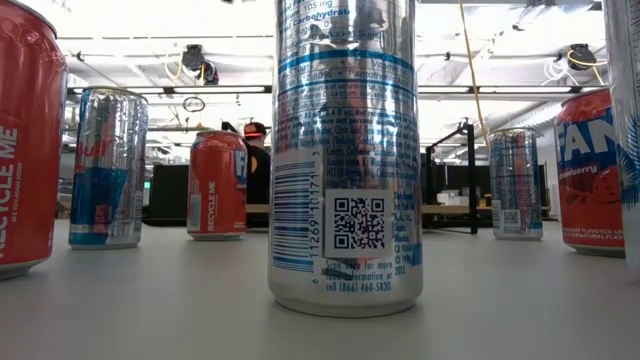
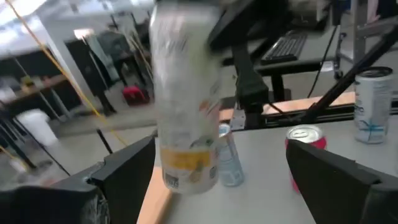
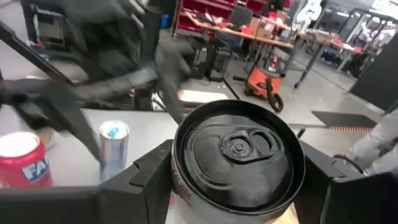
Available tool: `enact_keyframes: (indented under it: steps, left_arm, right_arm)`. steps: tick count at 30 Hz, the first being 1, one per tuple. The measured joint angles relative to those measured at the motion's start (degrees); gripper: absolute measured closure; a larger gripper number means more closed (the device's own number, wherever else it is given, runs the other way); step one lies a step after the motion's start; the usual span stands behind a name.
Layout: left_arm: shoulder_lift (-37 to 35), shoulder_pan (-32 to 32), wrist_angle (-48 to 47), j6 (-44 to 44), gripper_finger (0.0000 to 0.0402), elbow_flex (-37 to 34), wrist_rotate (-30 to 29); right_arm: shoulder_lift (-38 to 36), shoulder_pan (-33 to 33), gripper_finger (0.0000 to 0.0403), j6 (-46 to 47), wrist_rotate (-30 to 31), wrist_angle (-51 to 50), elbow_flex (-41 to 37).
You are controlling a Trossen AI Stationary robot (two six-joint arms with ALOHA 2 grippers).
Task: Place canned beverage on shelf
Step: Put the top white yellow soda can aligned with the other white yellow soda can on the shelf
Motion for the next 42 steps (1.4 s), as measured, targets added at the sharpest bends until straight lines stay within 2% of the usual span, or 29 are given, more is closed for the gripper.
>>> enact_keyframes:
  steps: [3, 7, 9, 14, 19, 23, 31, 35, 39, 42]
  left_arm:
    - [0.9, 3.9, -1.0, -1.8, 0.0045, -0.1, 1.6]
    - [3.1, 7.9, -1.1, -5.4, 0.0045, -0.1, 11.8]
    - [4.3, 9.2, 0.9, -6.7, 0.0045, -0.1, 14.6]
    - [7.2, 10.8, 0.6, -7.3, 0.0045, -0.1, 12.7]
    - [9.8, 11.4, 2.4, -7.3, 0.0045, -0.1, 13.0]
    - [10.6, 11.5, 3.3, -7.3, 0.0051, -0.1, 14.5]
    - [10.6, 10.7, 3.3, -7.2, 0.0138, -0.1, 14.3]
    - [10.6, 10.3, 3.3, -7.4, 0.0152, -0.1, 14.0]
    - [10.6, 10.2, 3.3, -7.8, 0.0152, -0.1, 13.2]
    - [10.6, 10.2, 3.8, -7.5, 0.0152, -0.1, 9.5]
  right_arm:
    - [0.5, -0.4, 0.0192, 0.3, 0.0, -0.1, 0.7]
    - [2.1, -0.7, 0.0192, 0.0, 0.1, -0.8, 0.7]
    - [2.9, -0.7, 0.0192, -0.4, 0.2, -0.7, 0.7]
    - [4.4, -0.6, 0.0192, -0.7, -1.3, 1.0, 0.7]
    - [4.3, -0.7, 0.0188, -1.3, -5.5, 3.6, 0.7]
    - [4.3, -0.6, 0.0187, -1.3, -5.7, 4.9, 0.7]
    - [4.3, -0.7, 0.0186, -0.6, -5.6, 4.6, 0.7]
    - [4.3, -0.7, 0.0183, 1.2, -5.5, 4.5, 0.7]
    - [4.3, -0.4, 0.0163, 7.7, -1.9, 4.0, 0.7]
    - [4.3, 0.5, 0.014, 13.6, 2.5, 4.0, 0.7]
